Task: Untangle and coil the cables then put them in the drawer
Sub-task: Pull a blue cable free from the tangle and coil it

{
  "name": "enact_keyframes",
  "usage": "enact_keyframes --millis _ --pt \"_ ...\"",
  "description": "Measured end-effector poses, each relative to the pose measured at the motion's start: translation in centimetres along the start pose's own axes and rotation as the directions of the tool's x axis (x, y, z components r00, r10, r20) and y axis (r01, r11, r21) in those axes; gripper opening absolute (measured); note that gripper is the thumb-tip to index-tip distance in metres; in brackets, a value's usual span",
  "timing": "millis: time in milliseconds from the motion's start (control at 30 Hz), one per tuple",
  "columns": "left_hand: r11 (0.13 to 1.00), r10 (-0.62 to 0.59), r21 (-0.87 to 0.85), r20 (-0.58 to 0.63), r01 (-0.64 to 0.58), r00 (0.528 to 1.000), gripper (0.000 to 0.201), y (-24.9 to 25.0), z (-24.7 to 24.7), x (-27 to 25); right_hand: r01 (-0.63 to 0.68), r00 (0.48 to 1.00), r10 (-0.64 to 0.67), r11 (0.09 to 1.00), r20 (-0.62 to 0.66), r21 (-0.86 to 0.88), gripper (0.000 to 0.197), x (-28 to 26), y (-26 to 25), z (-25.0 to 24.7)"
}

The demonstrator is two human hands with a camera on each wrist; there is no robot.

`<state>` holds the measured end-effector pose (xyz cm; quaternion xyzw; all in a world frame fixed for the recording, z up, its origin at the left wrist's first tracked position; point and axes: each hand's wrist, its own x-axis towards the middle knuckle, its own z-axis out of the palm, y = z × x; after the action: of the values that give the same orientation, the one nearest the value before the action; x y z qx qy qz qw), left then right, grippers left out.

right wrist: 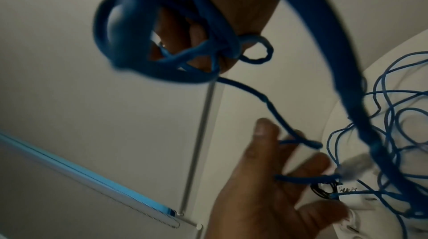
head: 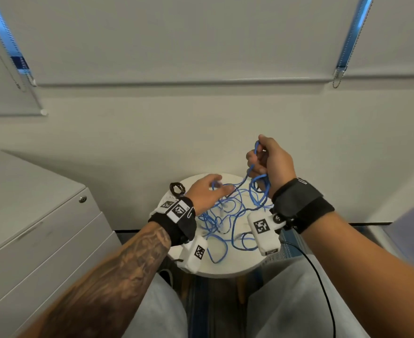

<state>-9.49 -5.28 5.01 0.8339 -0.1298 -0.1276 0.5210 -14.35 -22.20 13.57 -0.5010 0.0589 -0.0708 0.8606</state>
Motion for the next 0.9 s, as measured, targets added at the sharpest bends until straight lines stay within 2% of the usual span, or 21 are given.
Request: enact_keyframes --millis 33,100,133,233,300,367,433,533,600,667,733,800,867,900 --pt "0.999 -0.041 0.007 0.019 0.04 0.999 0.059 -0.3 0.4 0.0 0.002 1.0 -0.002 1.0 0.006 0.004 0.033 -0.2 0.0 0.0" --pt "0.986 -0.11 -0.123 0.033 0.113 0.993 0.031 -0.7 0.9 -0.3 0.006 1.0 -0.006 1.0 0.009 0.002 0.033 -0.7 -0.2 0.0" --pt "0.973 -0.12 -0.199 0.004 0.118 0.993 0.024 -0.9 0.7 -0.4 0.01 1.0 -0.01 1.0 0.008 -0.018 0.032 -0.9 -0.3 -0.1" --pt "0.9 -0.097 -0.434 -0.138 0.028 0.986 0.023 -0.7 -0.5 -0.7 0.007 1.0 0.0 0.977 0.031 -0.215 0.034 -1.4 0.4 -0.9" --pt "0.842 -0.071 -0.538 -0.165 -0.029 0.984 0.023 0.2 -1.5 -1.3 -0.07 0.988 0.121 0.908 0.098 -0.414 0.036 -1.8 1.8 -1.8" --pt "0.863 -0.036 -0.503 -0.168 -0.054 0.985 0.024 1.1 -2.5 -2.0 -0.131 0.951 0.271 0.793 0.152 -0.595 0.035 -2.4 3.4 -2.7" --pt "0.906 0.011 -0.418 -0.148 -0.072 0.989 0.025 1.6 -3.1 -2.4 -0.131 0.922 0.347 0.697 0.171 -0.705 0.031 -2.7 4.6 -3.4" --pt "0.933 0.068 -0.348 -0.086 -0.094 0.994 0.026 2.3 -3.4 -3.0 -0.04 0.931 0.313 0.597 0.186 -0.801 0.021 -2.6 5.7 -3.6" --pt "0.929 0.099 -0.355 -0.019 -0.099 0.995 0.027 2.9 -3.0 -3.5 0.019 0.954 0.225 0.619 0.2 -0.785 0.028 -2.2 6.2 -3.3" --pt "0.924 0.128 -0.366 0.029 -0.109 0.991 0.027 3.2 -2.6 -3.7 0.027 0.952 0.198 0.705 0.234 -0.709 0.019 -1.9 6.5 -2.8" --pt "0.918 0.159 -0.371 0.01 -0.144 0.987 0.026 3.3 -2.5 -3.7 0.049 0.95 0.164 0.763 0.266 -0.644 0.012 -2.0 6.6 -2.1" --pt "0.902 0.157 -0.398 -0.05 -0.164 0.986 0.023 3.0 -2.8 -3.3 0.049 0.957 0.121 0.829 0.265 -0.557 0.013 -1.9 6.3 -1.6" --pt "0.908 0.093 -0.399 -0.098 -0.125 0.991 0.018 2.4 -3.3 -3.0 0.065 0.973 0.046 0.883 0.224 -0.465 0.016 -1.5 5.7 -1.5" --pt "0.923 0.041 -0.378 -0.086 -0.07 0.995 0.02 1.9 -3.4 -3.0 0.097 0.981 -0.006 0.878 0.193 -0.469 0.016 -1.2 5.2 -1.5"
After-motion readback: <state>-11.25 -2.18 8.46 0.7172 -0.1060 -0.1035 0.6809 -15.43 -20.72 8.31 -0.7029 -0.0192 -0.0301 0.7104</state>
